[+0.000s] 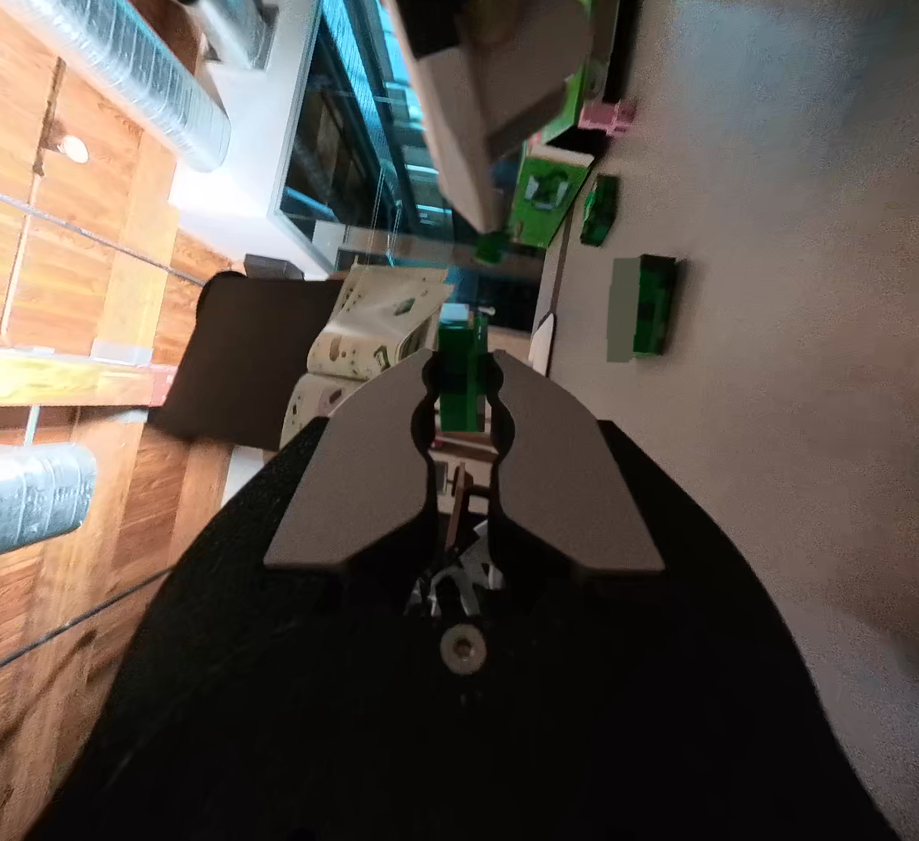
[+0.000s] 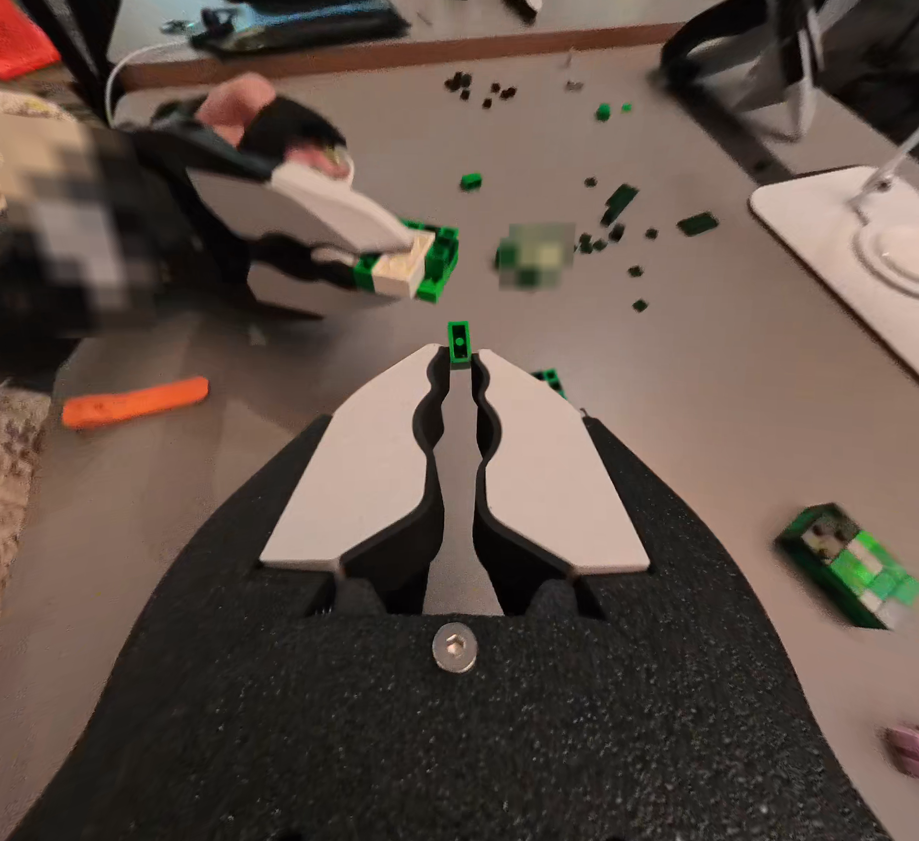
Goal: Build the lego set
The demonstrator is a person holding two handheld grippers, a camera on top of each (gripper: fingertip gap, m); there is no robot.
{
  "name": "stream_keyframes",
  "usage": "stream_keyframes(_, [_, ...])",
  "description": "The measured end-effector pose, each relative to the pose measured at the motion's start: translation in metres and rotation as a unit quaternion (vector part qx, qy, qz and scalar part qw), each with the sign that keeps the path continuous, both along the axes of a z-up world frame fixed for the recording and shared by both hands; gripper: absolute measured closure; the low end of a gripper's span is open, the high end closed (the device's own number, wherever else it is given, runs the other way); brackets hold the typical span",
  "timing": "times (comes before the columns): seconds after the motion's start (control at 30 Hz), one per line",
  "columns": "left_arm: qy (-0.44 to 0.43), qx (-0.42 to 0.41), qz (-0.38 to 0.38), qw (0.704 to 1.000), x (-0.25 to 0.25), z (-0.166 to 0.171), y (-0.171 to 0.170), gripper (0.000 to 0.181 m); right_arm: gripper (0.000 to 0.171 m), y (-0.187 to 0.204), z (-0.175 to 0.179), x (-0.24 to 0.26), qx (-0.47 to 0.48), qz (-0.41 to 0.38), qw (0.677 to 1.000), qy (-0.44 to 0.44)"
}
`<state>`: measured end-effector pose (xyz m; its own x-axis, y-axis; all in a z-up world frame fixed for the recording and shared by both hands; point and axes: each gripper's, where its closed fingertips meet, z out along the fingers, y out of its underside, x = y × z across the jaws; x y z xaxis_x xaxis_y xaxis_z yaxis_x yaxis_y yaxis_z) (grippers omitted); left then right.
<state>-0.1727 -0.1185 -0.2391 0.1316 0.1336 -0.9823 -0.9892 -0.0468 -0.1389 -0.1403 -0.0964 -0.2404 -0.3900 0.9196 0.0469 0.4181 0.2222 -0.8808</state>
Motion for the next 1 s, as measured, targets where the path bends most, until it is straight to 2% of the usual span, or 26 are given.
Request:
stream_keyframes(0.17, [-0.032, 0.023, 0.055, 0.998, -0.016, 0.012, 0.0, 0.165, 0.163, -0.007, 0.03, -0.021, 0.023, 0.003, 1.0, 0.0])
stream_keyframes(0.3, [-0.031, 0.051, 0.091, 0.994, -0.029, 0.023, -0.005, 0.165, 0.163, -0.015, 0.036, -0.031, 0.024, 0.022, 0.999, -0.042])
stream_keyframes(0.63, [-0.033, 0.061, 0.081, 0.994, -0.031, 0.028, -0.011, 0.165, 0.163, -0.026, 0.036, -0.051, 0.072, 0.02, 0.992, -0.101])
stream_keyframes(1.0, [-0.02, 0.07, 0.075, 0.995, -0.028, 0.031, -0.015, 0.165, 0.163, -0.031, 0.036, -0.051, 0.093, 0.023, 0.984, -0.15])
